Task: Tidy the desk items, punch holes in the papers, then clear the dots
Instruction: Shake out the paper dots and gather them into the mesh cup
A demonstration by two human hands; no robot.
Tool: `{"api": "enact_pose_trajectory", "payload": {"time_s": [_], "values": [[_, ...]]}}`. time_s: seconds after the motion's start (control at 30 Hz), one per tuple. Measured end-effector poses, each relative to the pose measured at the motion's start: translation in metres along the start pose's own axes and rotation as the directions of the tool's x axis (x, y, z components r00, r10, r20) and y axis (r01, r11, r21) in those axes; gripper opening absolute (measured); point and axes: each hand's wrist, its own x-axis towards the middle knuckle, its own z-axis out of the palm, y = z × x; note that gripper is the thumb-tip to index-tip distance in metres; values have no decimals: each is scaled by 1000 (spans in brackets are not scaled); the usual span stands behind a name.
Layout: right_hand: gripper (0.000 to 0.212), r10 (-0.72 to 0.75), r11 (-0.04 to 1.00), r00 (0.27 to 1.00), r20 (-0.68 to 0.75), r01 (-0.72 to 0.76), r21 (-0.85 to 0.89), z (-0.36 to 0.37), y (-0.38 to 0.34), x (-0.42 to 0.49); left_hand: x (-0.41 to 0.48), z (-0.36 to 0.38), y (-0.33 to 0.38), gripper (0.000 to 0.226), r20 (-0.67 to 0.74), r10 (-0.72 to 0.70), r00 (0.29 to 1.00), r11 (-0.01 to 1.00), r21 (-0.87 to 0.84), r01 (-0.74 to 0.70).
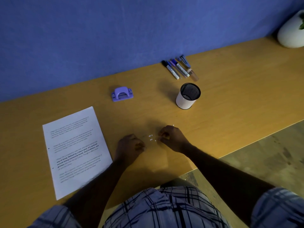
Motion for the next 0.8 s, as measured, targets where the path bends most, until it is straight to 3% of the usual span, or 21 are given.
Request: {"api": "enact_pose_trajectory", "payload": {"time_s": [0.27,0.43,0.57,0.8], "values": [[43,-57,990,998,-10,55,-126,13,-6,9,-1,5,4,24,17,-54,998,991,123,51],[37,-73,987,995,-61,63,-151,26,-10,13,-1,8,4,22,18,-53,998,991,122,50],[28,-81,988,987,-137,61,-141,34,-9,10,0,10,-2,20,38,-66,997,997,42,64],[18,-87,990,984,-157,68,-120,38,-5,11,6,0,-5,12,-25,-163,986,938,-314,147]]}}
